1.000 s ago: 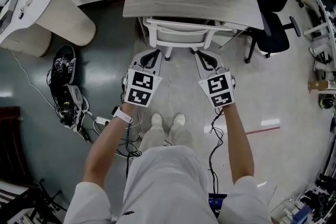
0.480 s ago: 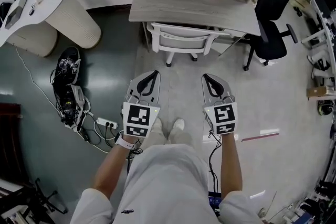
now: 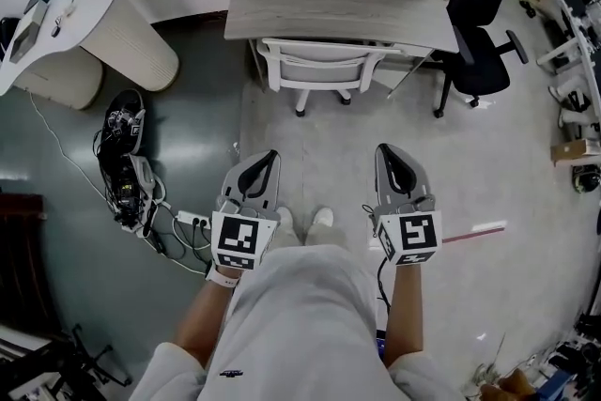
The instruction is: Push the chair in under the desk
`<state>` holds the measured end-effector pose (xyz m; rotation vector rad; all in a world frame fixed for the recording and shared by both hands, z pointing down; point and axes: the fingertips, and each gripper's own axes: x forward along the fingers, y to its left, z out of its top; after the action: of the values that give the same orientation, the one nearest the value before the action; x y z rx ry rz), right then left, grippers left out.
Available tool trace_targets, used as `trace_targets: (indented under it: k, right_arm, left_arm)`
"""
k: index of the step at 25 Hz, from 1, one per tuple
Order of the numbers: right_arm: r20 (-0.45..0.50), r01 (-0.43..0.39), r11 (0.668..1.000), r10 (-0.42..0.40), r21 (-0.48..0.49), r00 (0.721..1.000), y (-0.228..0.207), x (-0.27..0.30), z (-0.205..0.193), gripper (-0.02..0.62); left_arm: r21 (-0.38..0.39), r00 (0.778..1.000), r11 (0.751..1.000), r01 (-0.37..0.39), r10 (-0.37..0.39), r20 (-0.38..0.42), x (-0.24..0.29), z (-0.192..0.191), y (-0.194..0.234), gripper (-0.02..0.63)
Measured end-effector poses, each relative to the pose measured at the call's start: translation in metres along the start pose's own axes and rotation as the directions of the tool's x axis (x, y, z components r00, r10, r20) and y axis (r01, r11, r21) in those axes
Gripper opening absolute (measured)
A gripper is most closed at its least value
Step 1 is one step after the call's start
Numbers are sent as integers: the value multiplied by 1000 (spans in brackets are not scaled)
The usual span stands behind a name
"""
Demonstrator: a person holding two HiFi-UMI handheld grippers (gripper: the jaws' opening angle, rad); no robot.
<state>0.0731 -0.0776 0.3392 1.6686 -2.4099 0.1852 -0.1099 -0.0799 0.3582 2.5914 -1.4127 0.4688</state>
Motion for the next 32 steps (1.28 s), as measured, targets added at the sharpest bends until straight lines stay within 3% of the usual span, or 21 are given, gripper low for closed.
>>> trace_targets:
  k: [11, 16, 32]
  right_arm:
    - [10, -39, 999, 39, -31, 999, 22, -31, -13, 12]
    - [10, -35, 999, 35, 7, 999, 26, -42, -22, 12]
    - [23, -72, 997, 72, -27, 997, 31, -21, -10, 11]
  left_arm:
    - [-45, 999, 999, 9, -7, 44, -29, 10, -20, 6]
    - [-48, 999, 999, 10, -8, 45, -35, 10, -23, 6]
    - [-66, 999, 998, 13, -10, 44, -20, 6, -24, 6]
